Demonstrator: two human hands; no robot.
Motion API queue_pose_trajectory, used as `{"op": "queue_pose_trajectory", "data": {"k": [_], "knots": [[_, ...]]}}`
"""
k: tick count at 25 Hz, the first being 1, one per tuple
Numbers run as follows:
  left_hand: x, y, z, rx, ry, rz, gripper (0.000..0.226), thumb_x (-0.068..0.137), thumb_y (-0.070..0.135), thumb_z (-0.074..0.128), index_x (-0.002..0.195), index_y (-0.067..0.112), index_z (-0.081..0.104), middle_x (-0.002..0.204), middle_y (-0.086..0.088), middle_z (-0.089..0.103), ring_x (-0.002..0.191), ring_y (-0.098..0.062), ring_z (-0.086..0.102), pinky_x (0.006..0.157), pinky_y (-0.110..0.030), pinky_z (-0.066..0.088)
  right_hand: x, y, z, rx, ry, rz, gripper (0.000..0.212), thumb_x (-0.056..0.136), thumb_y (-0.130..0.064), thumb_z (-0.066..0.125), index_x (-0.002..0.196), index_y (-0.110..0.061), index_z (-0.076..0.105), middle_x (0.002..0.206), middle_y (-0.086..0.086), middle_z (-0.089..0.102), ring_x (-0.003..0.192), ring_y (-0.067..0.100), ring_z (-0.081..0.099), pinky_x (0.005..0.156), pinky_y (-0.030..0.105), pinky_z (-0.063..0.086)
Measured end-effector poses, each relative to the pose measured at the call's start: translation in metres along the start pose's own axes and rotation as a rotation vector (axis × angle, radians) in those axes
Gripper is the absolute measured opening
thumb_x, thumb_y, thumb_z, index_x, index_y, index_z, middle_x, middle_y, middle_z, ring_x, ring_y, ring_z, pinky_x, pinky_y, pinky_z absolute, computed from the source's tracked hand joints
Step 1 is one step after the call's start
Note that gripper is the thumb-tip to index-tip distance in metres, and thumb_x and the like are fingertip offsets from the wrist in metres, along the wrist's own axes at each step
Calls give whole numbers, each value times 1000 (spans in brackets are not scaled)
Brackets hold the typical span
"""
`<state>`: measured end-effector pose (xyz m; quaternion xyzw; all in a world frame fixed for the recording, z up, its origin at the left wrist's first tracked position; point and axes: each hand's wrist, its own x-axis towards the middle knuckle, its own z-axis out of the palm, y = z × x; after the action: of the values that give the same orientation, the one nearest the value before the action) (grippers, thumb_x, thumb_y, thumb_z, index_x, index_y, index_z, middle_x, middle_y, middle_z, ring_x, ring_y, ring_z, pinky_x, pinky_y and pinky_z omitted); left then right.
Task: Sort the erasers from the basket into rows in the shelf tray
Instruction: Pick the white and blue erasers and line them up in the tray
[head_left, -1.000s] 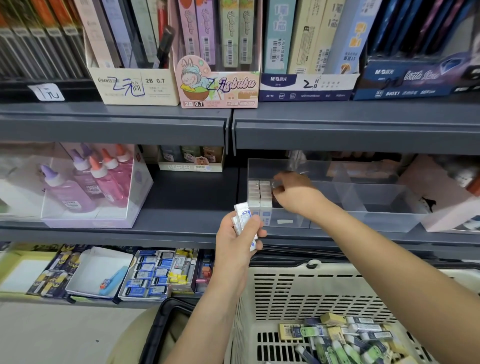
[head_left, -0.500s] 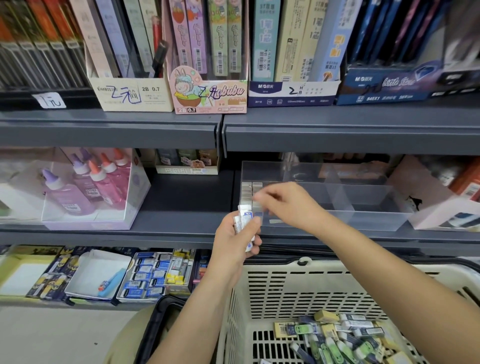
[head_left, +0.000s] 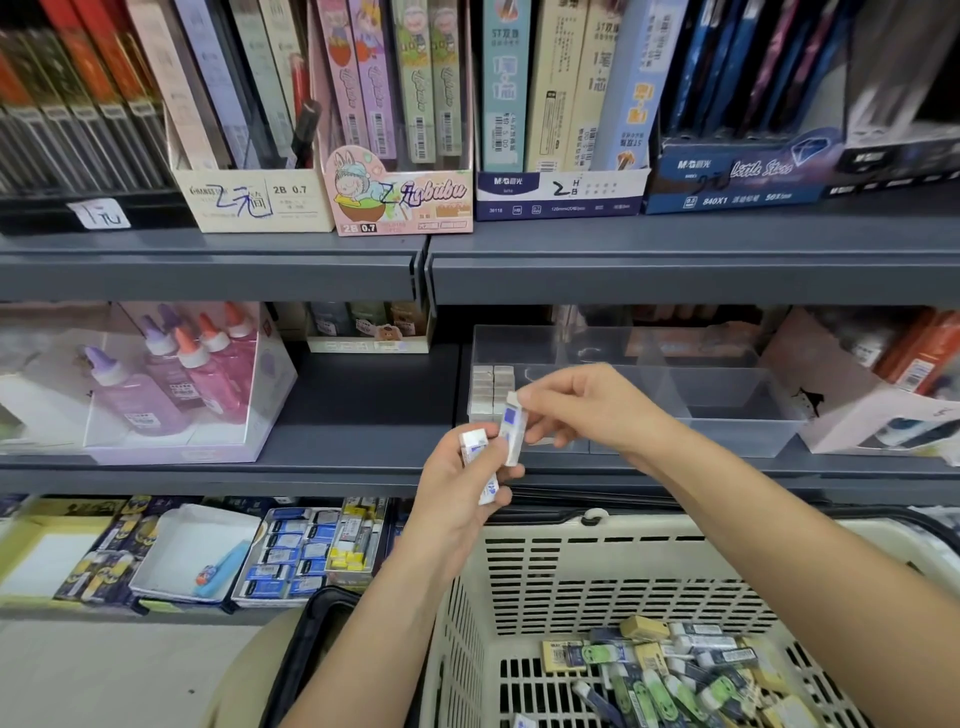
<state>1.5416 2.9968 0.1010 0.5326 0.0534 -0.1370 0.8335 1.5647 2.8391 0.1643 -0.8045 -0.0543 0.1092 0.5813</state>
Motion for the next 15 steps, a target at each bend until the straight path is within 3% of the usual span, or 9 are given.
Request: {"op": "queue_pose_trajectory", "data": {"k": [3, 6, 9, 11, 15], "knots": [[2, -1, 1, 130, 22, 89, 12, 87, 10, 62, 98, 16, 60, 84, 0, 68, 70, -11, 64, 51, -21, 44, 3, -3, -6, -23, 19, 44, 9, 86, -15, 63, 84, -13, 71, 77, 2, 74, 68, 8, 70, 51, 14, 49], [4, -2, 3, 214, 45, 137, 12, 89, 13, 60, 100, 18, 61, 87, -1, 70, 76, -10, 65, 54, -23, 44, 7, -10, -13, -117, 50, 63, 12, 83, -9, 64, 78, -19, 67, 67, -6, 72, 57, 0, 65, 47, 10, 45], [8, 0, 0, 146, 158, 160, 19, 91, 13, 50, 103, 21, 63, 91, 1, 68, 79, -9, 64, 56, -23, 45, 19, -16, -28, -288, 222, 6, 18, 79, -11, 67, 70, -27, 64, 54, -16, 65, 45, -3, 54, 43, 12, 40], [9, -2, -4, 125, 203, 188, 23, 92, 9, 44, 103, 22, 61, 97, 0, 64, 75, -7, 64, 56, -21, 48, 27, -14, -33, -469, 287, 21, 21, 77, -13, 65, 68, -31, 60, 64, -16, 64, 54, 2, 55, 52, 17, 42], [8, -9, -6, 223, 228, 282, 18, 97, 14, 43, 113, 17, 51, 97, 7, 71, 84, -6, 66, 74, -27, 50, 34, 10, -19, -676, 146, 30, 9, 84, -28, 62, 81, -35, 58, 82, -13, 63, 80, 10, 62, 69, 20, 44]]}}
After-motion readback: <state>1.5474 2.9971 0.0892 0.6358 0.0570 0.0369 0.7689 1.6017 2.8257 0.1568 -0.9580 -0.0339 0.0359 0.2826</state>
